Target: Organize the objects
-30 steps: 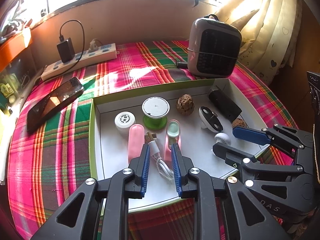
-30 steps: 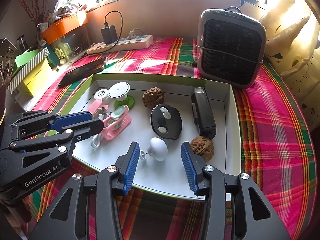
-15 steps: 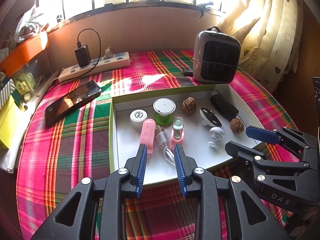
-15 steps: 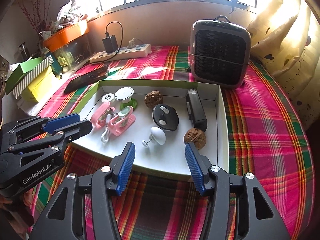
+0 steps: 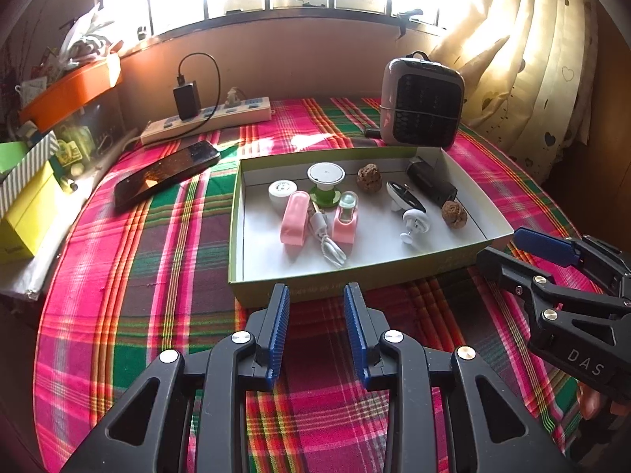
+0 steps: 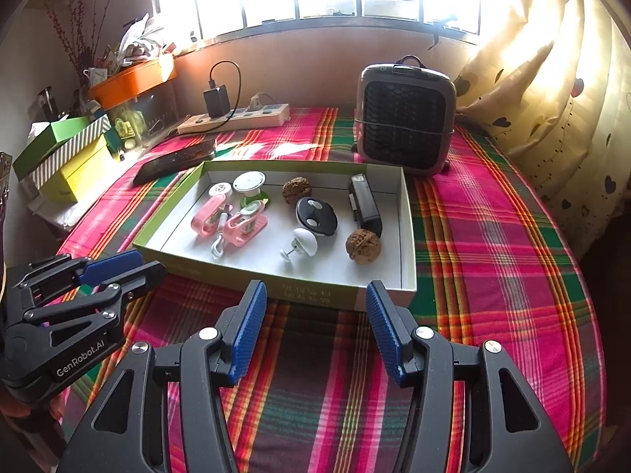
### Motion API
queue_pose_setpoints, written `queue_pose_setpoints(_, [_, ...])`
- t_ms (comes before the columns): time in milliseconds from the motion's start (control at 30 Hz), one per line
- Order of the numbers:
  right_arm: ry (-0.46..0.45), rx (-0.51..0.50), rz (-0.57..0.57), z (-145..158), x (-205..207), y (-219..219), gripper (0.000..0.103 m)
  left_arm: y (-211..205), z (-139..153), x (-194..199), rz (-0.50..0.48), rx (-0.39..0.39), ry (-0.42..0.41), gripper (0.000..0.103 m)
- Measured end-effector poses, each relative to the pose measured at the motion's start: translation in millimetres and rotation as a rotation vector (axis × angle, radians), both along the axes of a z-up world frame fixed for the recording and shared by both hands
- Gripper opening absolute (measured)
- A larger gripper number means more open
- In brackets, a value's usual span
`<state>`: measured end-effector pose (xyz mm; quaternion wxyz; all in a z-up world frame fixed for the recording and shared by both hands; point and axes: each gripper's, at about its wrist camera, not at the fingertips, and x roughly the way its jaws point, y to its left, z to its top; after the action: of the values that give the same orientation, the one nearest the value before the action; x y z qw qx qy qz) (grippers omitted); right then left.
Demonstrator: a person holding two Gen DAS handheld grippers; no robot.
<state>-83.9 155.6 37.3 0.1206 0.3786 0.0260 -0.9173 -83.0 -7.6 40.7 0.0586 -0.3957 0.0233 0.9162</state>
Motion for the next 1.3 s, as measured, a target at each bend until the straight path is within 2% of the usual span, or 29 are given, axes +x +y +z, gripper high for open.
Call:
queue_pose_setpoints(333, [-0.035,0.004,0.017,-16,25,-1,0.054,0,-14,29,0.025,-0.015,-0.027,0.027])
queue_pose_setpoints(600, [-0.069,0.046,0.000,-32,38,4,0.054,5,-28,44,0.032,-0.037,-0.052,0.027])
queue_pose_setpoints(700, [-0.082,0.024,-0.019,-36,40,9,0.054,4,-35,46,0.056,-0.034,-0.068,0.027])
queue_pose_setpoints(1133, [-0.102,0.074,-0.032,-39,52,8,0.054,6,-38,57,0.075,-0.021,-0.054,0.034])
queue_pose_setpoints(1300, [-0.105,0.076,-0.042,-41,55,10,0.060,6,-38,58,0.100,-0.014,-0.056,0.039])
